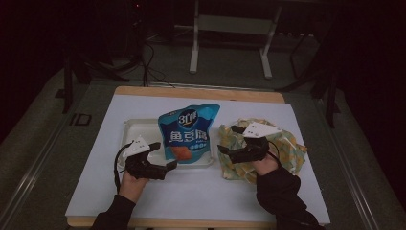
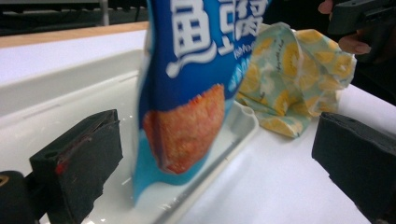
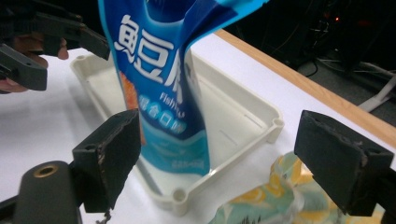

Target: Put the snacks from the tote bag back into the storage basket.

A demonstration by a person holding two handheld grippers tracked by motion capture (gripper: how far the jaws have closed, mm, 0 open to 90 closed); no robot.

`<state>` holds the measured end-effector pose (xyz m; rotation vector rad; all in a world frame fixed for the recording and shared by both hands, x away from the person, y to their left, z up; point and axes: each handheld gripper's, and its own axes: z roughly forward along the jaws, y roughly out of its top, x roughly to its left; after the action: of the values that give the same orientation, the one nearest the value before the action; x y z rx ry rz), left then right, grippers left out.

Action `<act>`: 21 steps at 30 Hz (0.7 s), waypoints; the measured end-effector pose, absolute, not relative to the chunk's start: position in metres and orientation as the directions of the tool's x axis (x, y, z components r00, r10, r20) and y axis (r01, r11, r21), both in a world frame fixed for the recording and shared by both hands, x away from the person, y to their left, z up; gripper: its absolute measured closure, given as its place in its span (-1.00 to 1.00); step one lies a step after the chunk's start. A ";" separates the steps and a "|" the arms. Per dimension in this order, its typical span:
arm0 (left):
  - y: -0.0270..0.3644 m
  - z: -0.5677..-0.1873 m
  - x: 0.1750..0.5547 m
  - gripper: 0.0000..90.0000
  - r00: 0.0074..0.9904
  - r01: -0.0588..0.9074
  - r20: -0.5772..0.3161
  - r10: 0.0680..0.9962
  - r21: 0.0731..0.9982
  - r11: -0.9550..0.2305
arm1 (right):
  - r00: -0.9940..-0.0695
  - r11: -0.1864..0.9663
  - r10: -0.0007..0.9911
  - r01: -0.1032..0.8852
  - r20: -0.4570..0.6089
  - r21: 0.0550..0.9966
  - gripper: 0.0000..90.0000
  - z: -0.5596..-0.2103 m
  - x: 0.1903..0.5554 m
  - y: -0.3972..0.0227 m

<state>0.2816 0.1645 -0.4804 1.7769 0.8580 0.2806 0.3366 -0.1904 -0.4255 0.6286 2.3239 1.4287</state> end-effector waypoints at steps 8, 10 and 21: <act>0.161 -0.486 0.268 -0.95 0.721 0.413 -0.220 0.657 0.898 -0.153 | -0.831 0.393 0.552 0.191 -0.064 0.899 -0.68 -0.430 0.325 -0.206; 0.160 -0.486 0.264 -0.95 0.729 0.406 -0.213 0.650 0.900 -0.160 | -0.829 0.389 0.556 0.194 -0.062 0.901 -0.68 -0.431 0.322 -0.211; 0.144 -0.487 0.252 -0.95 0.772 0.393 -0.211 0.599 0.900 -0.189 | -0.800 0.373 0.597 0.218 -0.054 0.902 -0.68 -0.441 0.302 -0.238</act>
<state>0.2518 0.1440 -0.4874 1.8134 0.7678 0.2229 0.3016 -0.2382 -0.4411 0.7099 2.2673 1.4043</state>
